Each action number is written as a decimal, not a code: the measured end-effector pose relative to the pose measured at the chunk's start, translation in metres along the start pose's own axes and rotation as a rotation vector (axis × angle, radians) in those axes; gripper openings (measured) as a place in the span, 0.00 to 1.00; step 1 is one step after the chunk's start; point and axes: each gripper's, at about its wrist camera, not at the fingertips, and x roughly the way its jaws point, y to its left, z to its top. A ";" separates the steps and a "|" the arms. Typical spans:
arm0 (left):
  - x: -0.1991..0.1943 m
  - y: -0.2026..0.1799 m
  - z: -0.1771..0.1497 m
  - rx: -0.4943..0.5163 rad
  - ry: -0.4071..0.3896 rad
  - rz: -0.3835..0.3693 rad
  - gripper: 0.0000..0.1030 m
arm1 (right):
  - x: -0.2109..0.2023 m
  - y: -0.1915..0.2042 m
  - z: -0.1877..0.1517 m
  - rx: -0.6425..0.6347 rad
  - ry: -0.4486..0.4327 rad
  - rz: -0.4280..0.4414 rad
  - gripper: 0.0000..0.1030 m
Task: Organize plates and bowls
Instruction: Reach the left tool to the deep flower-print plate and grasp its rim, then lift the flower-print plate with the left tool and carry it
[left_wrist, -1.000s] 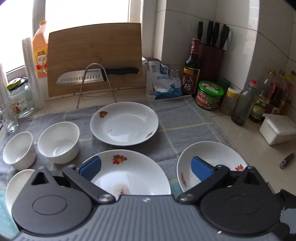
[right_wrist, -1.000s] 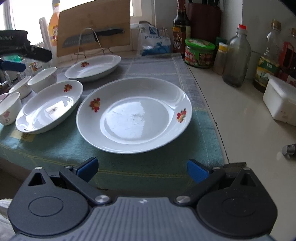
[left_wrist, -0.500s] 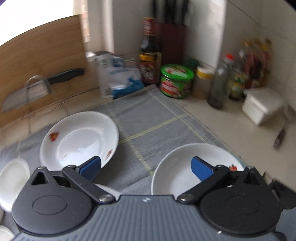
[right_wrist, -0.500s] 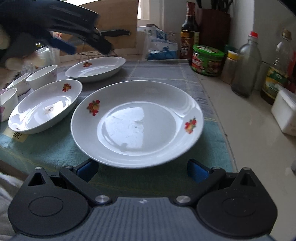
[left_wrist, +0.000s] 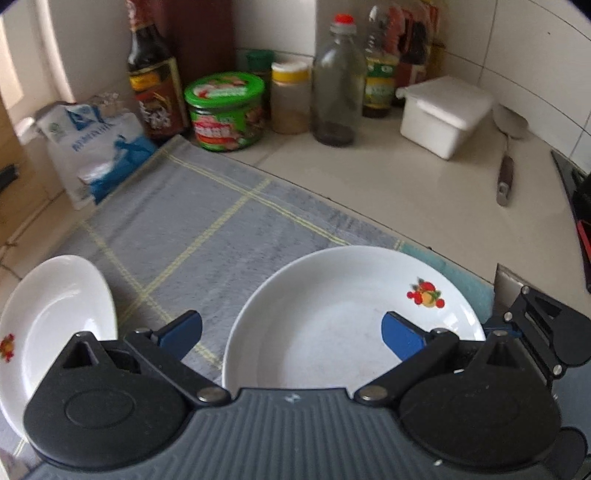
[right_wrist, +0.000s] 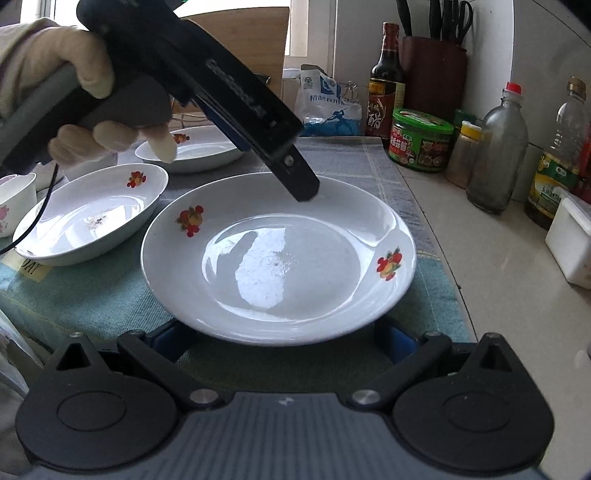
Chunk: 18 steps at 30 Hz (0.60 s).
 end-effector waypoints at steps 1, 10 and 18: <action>0.004 0.002 0.000 -0.007 0.014 -0.012 0.99 | 0.000 -0.001 0.000 -0.005 -0.002 0.006 1.00; 0.017 0.018 0.012 -0.019 0.141 -0.104 0.97 | -0.001 -0.002 -0.005 -0.020 -0.043 0.017 1.00; 0.038 0.027 0.016 -0.041 0.208 -0.168 0.82 | -0.001 -0.002 -0.005 -0.029 -0.053 0.026 1.00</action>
